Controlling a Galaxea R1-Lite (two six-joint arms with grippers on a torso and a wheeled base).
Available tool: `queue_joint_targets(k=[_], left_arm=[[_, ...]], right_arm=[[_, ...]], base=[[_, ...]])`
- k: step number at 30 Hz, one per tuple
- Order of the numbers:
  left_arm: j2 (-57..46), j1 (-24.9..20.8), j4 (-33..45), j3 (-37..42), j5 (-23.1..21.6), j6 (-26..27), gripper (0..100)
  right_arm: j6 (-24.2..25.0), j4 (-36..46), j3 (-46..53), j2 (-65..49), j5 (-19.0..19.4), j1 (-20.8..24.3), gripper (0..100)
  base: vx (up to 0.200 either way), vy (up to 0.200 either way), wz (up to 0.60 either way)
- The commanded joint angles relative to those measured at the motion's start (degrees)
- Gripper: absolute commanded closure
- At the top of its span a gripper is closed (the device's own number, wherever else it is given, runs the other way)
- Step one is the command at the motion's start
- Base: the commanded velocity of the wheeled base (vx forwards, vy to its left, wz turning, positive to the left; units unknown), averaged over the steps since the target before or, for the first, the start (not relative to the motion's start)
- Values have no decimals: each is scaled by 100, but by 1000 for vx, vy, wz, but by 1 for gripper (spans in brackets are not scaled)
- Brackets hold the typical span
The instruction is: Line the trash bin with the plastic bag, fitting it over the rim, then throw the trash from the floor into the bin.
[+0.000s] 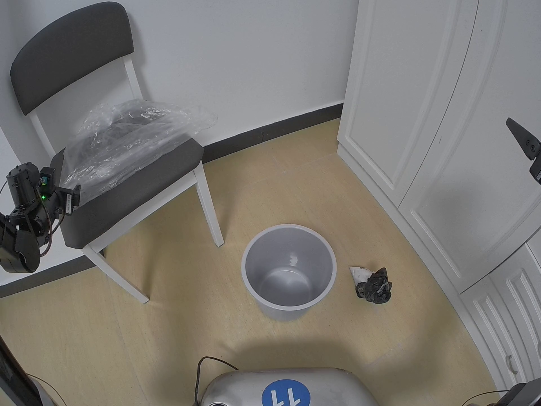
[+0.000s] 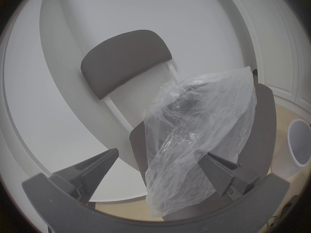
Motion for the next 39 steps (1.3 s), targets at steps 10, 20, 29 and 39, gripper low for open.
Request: queue_joint_targets(k=[10, 20, 29, 39], left_arm=[[162, -4, -4, -66, -10, 3, 100], [48, -30, 31, 224, -106, -243, 100], [-919, -549, 506, 461, -309, -1025, 100], [-717, 216, 655, 391, -309, -788, 100]], right_arm=[[-1, -2, 2, -9, 0, 11, 0], [-1, -2, 2, 17, 0, 11, 0], [104, -2, 55, 158, 0, 213, 0], [131, -2, 63, 149, 0, 266, 0]], base=[[0, 0, 0], [0, 0, 0], [0, 0, 0], [0, 0, 0]])
